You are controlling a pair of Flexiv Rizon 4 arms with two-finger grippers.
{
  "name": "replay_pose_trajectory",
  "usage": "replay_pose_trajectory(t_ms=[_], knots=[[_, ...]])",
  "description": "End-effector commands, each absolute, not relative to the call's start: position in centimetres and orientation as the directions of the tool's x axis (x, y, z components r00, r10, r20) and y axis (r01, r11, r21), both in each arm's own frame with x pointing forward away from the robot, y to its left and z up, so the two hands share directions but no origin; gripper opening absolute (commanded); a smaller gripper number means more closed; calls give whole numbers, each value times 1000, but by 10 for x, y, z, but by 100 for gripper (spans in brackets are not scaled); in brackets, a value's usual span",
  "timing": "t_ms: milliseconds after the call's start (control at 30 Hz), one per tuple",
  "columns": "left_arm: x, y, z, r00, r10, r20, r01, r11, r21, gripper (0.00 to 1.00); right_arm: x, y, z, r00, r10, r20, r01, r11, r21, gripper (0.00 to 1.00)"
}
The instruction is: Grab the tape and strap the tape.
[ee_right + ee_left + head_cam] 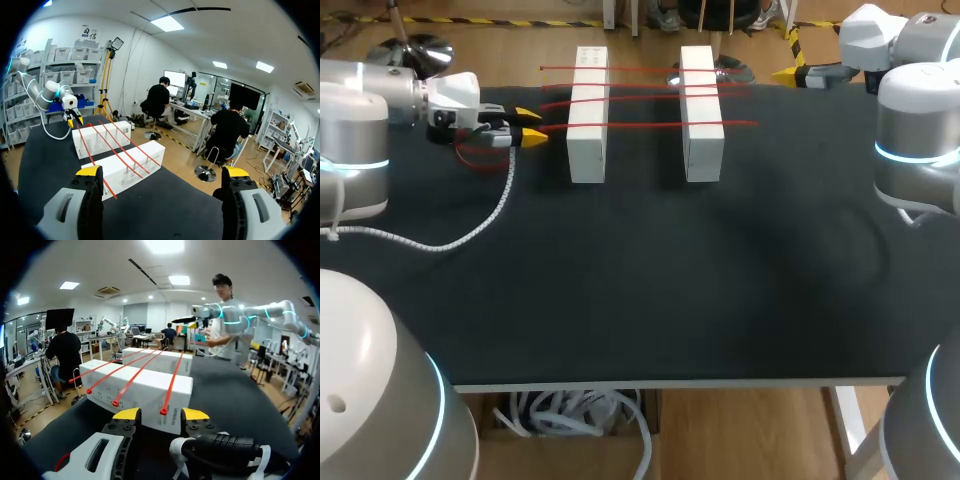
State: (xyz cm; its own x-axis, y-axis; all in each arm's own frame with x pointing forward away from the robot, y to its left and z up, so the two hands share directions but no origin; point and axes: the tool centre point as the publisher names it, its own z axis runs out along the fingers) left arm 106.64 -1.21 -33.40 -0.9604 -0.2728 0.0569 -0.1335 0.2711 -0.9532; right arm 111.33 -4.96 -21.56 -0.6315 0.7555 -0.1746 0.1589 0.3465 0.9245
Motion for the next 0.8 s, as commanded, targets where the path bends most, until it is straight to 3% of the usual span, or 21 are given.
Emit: replay_pose_trajectory(t_ms=[33, 400, 800], knots=[[1068, -10, -336, -962, -267, 61, -136, 271, -953, 31, 1114, -49, -216, -632, 755, -174, 159, 346, 925, 100], [1067, -14, -331, -964, -261, 54, -124, 258, -958, 34, 1114, -49, -216, -632, 755, -174, 159, 346, 925, 100], [1068, -16, -328, -966, -254, 43, -110, 253, -961, 29, 1114, -49, -216, -632, 755, -174, 159, 346, 925, 100]])
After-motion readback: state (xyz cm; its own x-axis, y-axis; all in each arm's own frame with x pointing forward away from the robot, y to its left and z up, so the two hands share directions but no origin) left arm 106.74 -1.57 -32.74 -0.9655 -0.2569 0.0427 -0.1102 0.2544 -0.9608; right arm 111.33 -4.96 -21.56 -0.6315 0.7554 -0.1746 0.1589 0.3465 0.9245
